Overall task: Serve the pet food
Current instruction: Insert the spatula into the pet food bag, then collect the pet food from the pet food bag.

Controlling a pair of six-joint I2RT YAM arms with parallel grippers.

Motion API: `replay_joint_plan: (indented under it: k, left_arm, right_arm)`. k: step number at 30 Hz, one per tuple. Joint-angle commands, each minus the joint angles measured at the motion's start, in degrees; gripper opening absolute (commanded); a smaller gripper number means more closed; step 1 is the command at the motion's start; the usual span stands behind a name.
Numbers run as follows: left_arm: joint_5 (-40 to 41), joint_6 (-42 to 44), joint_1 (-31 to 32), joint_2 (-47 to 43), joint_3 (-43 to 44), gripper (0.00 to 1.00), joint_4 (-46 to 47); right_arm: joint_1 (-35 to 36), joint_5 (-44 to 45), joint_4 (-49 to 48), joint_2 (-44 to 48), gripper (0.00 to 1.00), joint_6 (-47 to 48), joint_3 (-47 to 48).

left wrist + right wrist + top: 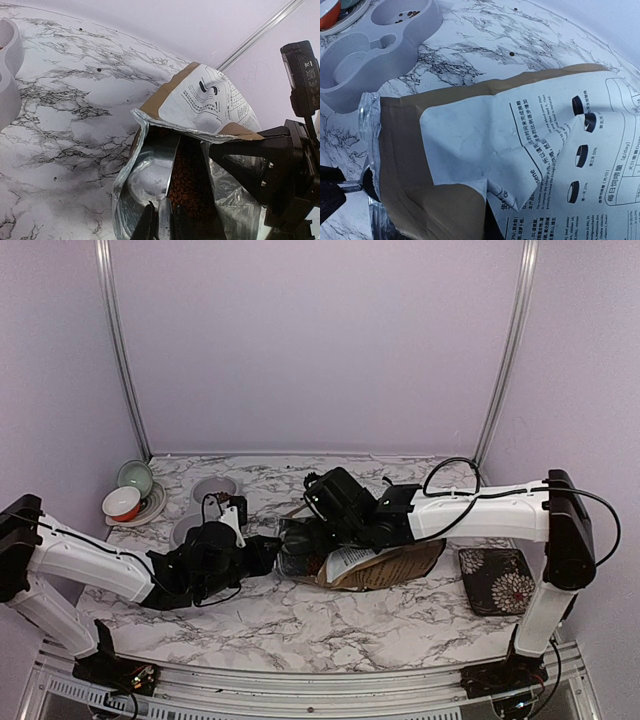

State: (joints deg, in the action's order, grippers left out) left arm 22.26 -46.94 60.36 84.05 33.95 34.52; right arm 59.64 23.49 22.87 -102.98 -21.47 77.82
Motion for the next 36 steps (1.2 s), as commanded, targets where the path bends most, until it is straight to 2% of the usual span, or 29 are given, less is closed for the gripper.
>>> replay_joint_plan:
  k: [1, 14, 20, 28, 36]
  left_arm:
    - [4.98, 3.90, 0.32, 2.99, 2.95, 0.00, -1.84]
    - [2.55, 2.31, 1.16, 8.32, 4.62, 0.00, -1.89]
    - [1.84, 0.78, 1.08, 8.10, 4.39, 0.00, -1.84]
    - [-2.11, -6.10, 0.99, 8.07, 3.18, 0.00, 0.52]
    - [-2.70, -10.28, 0.88, 7.66, 2.15, 0.00, 2.28]
  right_arm:
    - [-0.93, 1.66, -1.69, 0.15, 0.00, -0.85, 0.69]
    - [-0.93, 1.81, -1.34, 1.19, 0.00, -1.39, -0.44]
    - [-0.88, 1.85, -1.43, 1.71, 0.00, -1.48, -0.91]
    - [-0.88, 1.95, -1.58, 2.42, 0.00, -1.82, -1.82]
    - [-0.92, 2.02, -1.47, 3.00, 0.00, -1.99, -2.13]
